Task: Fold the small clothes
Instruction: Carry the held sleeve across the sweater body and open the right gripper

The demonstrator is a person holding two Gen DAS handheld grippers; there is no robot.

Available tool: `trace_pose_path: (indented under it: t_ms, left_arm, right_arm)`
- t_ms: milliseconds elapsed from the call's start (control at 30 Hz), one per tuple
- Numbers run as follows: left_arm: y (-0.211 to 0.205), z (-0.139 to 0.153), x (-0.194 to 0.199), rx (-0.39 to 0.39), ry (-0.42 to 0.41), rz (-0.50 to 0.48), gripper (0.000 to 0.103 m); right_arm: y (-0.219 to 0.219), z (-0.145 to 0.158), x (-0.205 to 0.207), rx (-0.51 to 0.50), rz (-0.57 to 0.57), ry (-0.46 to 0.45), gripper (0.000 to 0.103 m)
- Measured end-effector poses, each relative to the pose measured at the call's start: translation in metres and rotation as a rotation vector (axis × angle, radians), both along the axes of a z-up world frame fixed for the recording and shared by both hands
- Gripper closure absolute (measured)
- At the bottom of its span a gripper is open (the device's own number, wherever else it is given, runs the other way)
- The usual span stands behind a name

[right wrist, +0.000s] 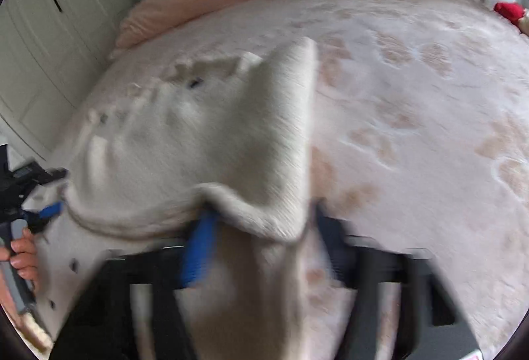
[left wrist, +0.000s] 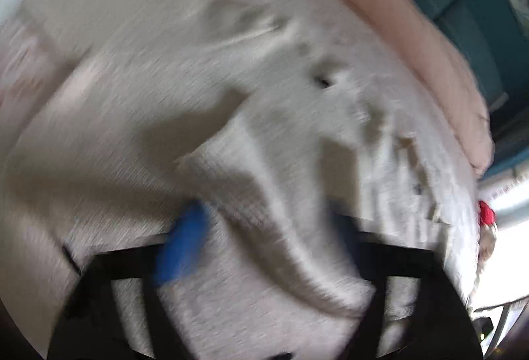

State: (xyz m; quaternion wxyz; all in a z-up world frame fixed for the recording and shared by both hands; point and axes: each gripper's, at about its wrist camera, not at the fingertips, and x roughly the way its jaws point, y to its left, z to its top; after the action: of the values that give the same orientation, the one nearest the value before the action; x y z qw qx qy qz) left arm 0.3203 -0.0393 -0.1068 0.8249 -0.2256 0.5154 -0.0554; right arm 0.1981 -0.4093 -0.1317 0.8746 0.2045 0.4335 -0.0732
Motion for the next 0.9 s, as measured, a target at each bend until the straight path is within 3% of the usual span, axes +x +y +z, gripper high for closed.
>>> trace_pose_path:
  t_ms: [33, 100, 133, 200, 267, 333, 367, 433, 467, 500, 600, 733, 867, 900]
  left_arm:
    - [-0.004, 0.008, 0.005, -0.031, -0.027, -0.037, 0.092]
    - [-0.013, 0.038, 0.012, -0.070, -0.134, -0.091, 0.095]
    - [-0.018, 0.063, 0.012, -0.052, -0.235, -0.116, 0.095]
    - [-0.022, 0.089, 0.011, -0.023, -0.348, -0.150, 0.094]
    - [-0.023, 0.091, 0.021, 0.029, -0.373, -0.151, 0.092]
    - [-0.019, 0.063, 0.035, 0.073, -0.277, -0.136, 0.092]
    - [-0.012, 0.033, 0.042, 0.049, -0.141, -0.133, 0.092]
    - [0.001, 0.005, 0.036, -0.034, -0.026, -0.130, 0.086]
    - [0.009, -0.005, 0.026, -0.064, 0.006, -0.120, 0.070]
    - [0.015, -0.007, 0.018, -0.077, 0.006, -0.108, 0.046]
    - [0.024, -0.010, -0.009, -0.079, -0.006, -0.050, 0.009]
    - [0.021, -0.020, -0.024, -0.103, 0.057, 0.023, 0.008]
    - [0.006, -0.019, -0.017, -0.018, 0.064, 0.064, 0.010]
    - [0.006, -0.019, -0.016, 0.002, 0.068, 0.076, 0.017]
  right_arm:
    - [0.003, 0.006, 0.000, -0.010, -0.007, -0.020, 0.081]
    - [0.006, 0.031, -0.007, -0.034, -0.020, -0.125, 0.084]
    - [0.007, 0.039, -0.012, -0.044, -0.026, -0.152, 0.084]
    - [0.005, 0.052, -0.020, -0.051, -0.040, -0.201, 0.084]
    - [0.004, 0.038, -0.018, -0.060, -0.030, -0.150, 0.080]
    - [0.003, 0.012, -0.010, -0.062, -0.015, -0.028, 0.076]
    - [0.001, 0.000, -0.012, -0.042, -0.016, 0.029, 0.075]
    - [-0.003, -0.002, -0.027, -0.016, -0.024, 0.030, 0.067]
    - [-0.004, 0.001, -0.033, -0.016, -0.035, 0.018, 0.053]
    - [-0.007, 0.007, -0.040, -0.015, -0.048, -0.002, 0.042]
    - [-0.013, 0.023, -0.047, -0.032, -0.076, -0.028, 0.039]
    - [-0.004, 0.038, -0.037, -0.125, -0.101, 0.005, 0.036]
    - [0.013, 0.048, -0.028, -0.200, -0.087, 0.019, 0.032]
    - [0.016, 0.049, -0.027, -0.200, -0.080, 0.018, 0.031]
